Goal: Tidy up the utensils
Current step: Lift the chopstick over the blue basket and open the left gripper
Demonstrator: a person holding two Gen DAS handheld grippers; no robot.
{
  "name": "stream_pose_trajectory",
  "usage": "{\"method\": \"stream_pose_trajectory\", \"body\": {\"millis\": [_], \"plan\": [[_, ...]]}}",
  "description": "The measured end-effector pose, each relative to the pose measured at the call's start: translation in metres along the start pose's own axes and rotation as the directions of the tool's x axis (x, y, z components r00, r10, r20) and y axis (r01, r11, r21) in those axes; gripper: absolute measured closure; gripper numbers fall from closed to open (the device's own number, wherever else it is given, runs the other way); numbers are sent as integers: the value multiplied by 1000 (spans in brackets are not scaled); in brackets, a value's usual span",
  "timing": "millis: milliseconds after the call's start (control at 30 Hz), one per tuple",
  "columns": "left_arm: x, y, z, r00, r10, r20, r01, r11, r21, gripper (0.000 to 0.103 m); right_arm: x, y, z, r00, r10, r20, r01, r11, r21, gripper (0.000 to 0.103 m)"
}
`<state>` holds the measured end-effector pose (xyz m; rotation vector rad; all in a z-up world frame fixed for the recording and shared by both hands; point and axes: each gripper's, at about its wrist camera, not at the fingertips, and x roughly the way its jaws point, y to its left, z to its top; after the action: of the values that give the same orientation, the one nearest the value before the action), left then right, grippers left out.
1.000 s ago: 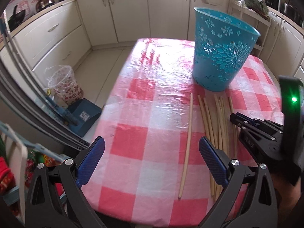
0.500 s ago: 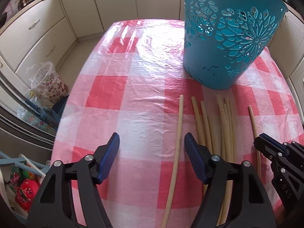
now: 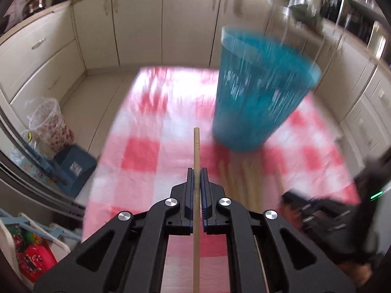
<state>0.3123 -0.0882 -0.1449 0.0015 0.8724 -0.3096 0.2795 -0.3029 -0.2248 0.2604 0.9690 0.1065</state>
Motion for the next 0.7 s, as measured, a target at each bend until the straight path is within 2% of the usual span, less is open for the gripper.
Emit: {"method": "stream_pose_trajectory", "body": {"millis": [67,133,233,367,467,567,633,700], "plan": [[-32,-1,23,993,-45,105,47,999,-16,98,-1,-2,-1,1000,6,1,-6,1000,9,94],[-59,-8,53,970,-90,226,97,995,-20,98,-1,-4,-1,1000,12,3,-12,1000,14,94],[-78,-25,92,923,-142,358,152,988,1,98,-2,-7,-1,1000,27,10,-27,999,26,94],[-61,-44,137,857,-179,483,204,979,0,98,-5,-10,-4,999,37,25,-38,999,32,94],[-34,-55,157,854,-117,508,162,986,-45,98,-4,-8,-3,999,34,31,-35,999,28,94],[-3,-55,166,863,-70,501,137,986,-98,98,-4,-10,-4,999,42,30,-43,999,32,94],[19,-56,165,878,-44,477,114,986,-119,98,-4,-11,-3,998,48,30,-50,998,36,94],[32,-54,158,885,-32,465,102,987,-126,98,-4,-12,-2,998,53,29,-54,998,39,94]]}}
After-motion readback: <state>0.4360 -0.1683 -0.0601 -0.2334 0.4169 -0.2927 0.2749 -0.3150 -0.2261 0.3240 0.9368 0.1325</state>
